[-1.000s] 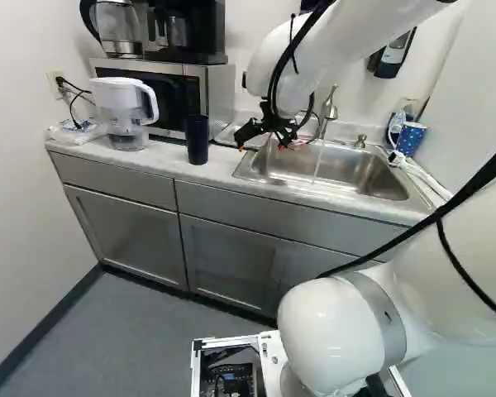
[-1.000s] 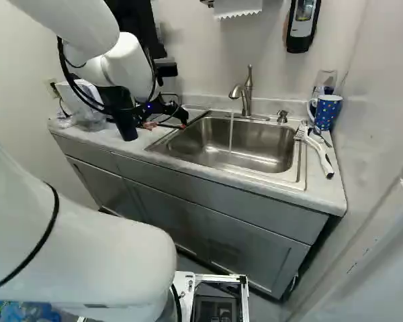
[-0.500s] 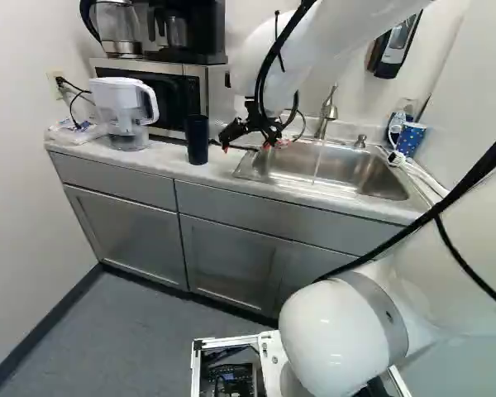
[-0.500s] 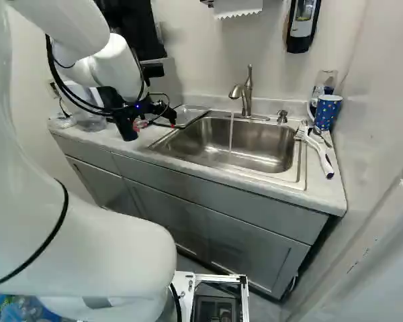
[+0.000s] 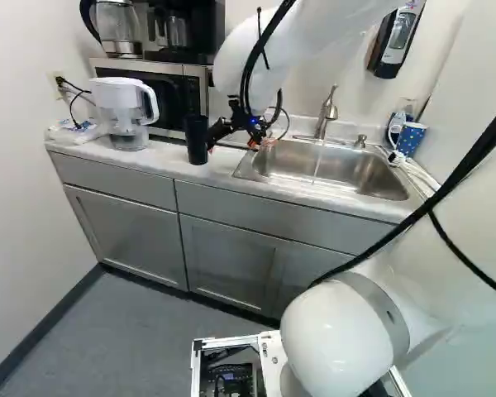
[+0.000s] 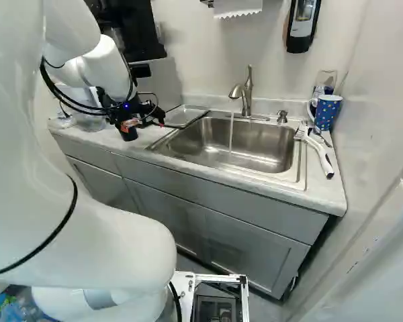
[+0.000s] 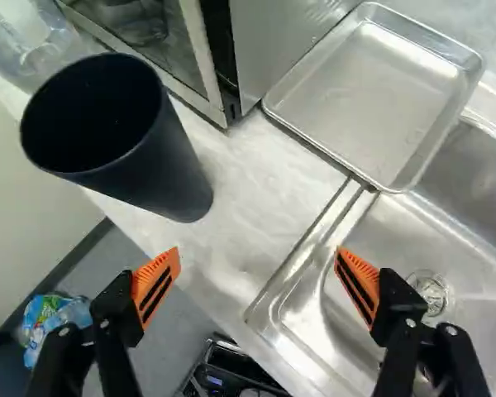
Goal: Rinse the cup and place it in the tray
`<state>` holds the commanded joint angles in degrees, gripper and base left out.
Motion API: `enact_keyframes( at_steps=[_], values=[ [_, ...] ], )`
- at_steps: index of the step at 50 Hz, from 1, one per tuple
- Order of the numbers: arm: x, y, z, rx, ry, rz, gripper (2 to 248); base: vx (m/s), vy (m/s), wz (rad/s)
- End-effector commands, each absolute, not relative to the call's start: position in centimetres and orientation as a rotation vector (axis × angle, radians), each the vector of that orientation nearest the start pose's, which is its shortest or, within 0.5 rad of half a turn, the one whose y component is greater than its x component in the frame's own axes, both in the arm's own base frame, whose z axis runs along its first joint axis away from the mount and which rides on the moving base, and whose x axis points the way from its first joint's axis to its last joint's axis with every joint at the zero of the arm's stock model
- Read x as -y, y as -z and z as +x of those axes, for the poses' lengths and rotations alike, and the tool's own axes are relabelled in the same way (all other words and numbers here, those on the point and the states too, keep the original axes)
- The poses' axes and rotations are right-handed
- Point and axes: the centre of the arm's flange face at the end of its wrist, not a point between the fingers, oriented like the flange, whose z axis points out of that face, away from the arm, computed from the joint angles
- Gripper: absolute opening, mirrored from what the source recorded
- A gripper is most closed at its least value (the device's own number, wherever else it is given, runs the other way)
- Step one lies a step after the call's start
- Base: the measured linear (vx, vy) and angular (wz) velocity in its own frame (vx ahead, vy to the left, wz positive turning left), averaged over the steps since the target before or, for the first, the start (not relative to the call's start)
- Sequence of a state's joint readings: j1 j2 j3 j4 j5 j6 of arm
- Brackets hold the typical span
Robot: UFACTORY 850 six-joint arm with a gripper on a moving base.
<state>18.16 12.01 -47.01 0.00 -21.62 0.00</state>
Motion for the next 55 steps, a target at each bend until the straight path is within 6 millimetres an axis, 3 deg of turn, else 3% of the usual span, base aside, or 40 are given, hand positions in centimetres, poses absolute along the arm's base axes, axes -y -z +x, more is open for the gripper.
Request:
enact_keyframes(
  at_steps=[39,55],
  values=[
    [-19.6,-58.5,40.2,0.64,0.929,-2.779,247,0.0,0.0,0.0],
    [-19.6,-58.5,40.2,0.642,0.929,-2.778,247,0.0,0.0,0.0]
  ],
)
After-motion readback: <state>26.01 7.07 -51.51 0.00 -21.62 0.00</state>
